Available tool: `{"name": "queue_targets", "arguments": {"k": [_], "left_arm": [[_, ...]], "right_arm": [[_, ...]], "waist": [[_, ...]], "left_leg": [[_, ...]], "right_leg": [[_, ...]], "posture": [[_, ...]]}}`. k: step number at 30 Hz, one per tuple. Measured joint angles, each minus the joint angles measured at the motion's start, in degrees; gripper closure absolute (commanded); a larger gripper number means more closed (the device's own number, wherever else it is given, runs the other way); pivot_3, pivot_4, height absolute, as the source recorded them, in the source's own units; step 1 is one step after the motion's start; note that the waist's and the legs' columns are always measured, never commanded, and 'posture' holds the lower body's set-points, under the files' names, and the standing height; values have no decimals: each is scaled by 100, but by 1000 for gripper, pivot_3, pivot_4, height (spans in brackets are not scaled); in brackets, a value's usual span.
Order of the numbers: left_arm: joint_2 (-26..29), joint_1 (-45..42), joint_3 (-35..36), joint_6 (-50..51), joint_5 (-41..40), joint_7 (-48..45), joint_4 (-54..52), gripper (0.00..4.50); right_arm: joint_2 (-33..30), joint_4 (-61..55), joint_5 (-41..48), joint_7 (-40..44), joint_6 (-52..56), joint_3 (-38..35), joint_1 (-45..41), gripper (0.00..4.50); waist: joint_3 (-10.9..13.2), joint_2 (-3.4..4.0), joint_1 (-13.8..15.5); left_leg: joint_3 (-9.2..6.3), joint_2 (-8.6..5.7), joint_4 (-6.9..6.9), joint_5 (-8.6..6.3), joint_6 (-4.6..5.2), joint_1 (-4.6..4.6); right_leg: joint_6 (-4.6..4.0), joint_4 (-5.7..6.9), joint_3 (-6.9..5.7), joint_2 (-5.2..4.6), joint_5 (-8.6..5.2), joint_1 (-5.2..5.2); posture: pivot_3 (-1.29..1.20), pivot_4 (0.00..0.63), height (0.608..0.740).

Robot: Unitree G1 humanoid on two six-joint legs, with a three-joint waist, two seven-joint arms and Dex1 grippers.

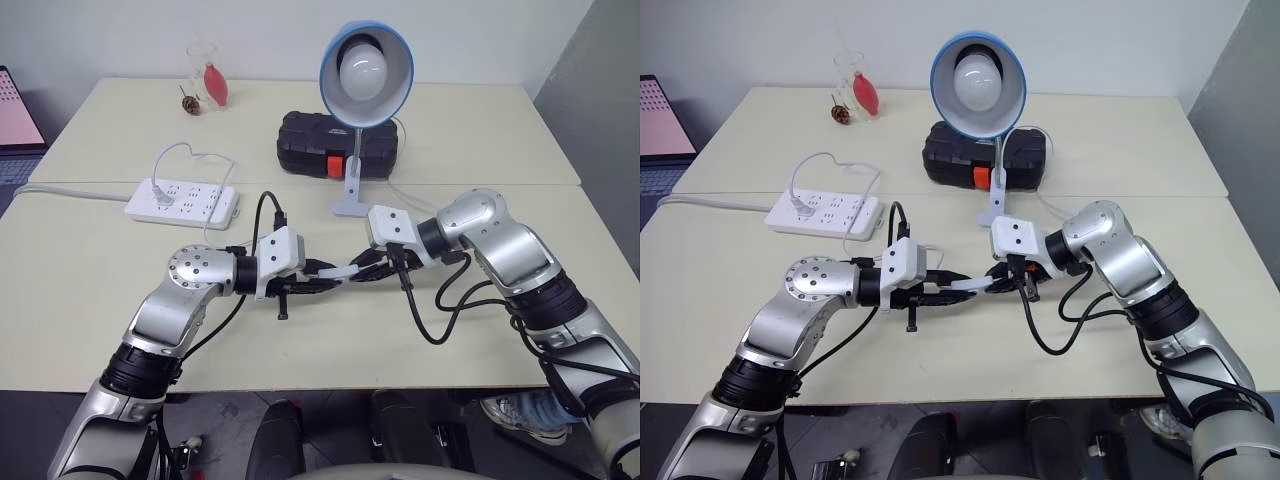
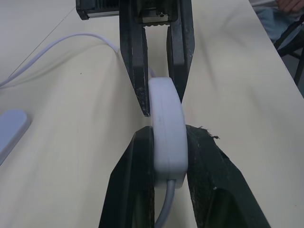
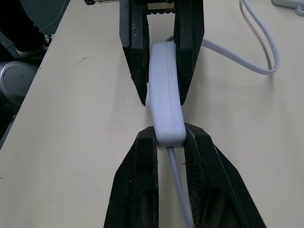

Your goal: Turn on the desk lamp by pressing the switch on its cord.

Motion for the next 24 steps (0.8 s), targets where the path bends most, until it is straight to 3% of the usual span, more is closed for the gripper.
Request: {"name": "queue_targets", "arguments": {"k": [4, 6, 14, 24], "left_arm": [[-1, -5, 0, -157, 44, -20, 42, 3939], [-1, -9, 0, -180, 48, -29, 51, 3236], [58, -41, 49, -89, 39, 15, 70, 1591], [252, 216, 149, 164, -151, -88, -356, 1565]], "right_arm": [[-9, 0, -11, -3, -83, 0, 0, 4103], [-9, 0, -12, -3, -96, 0, 0, 4103], [11, -9, 19, 44, -90, 53, 2, 4104], [18, -9, 137, 89, 41, 53, 2, 4104]], "waist": [[0, 0, 1], [0, 0, 0], [0, 0, 0], [0, 0, -1]], "left_leg": [[0, 0, 0, 0, 0, 0], [0, 0, 0, 0, 0, 0], [-1, 0, 0, 0, 0, 0], [-1, 0, -1, 0, 0, 0]], "right_leg": [[0, 0, 0, 0, 0, 0], [0, 0, 0, 0, 0, 0], [0, 0, 0, 0, 0, 0], [0, 0, 0, 0, 0, 0]], "posture": [[0, 150, 740], [0, 150, 740], [0, 150, 740], [0, 150, 740]]}}
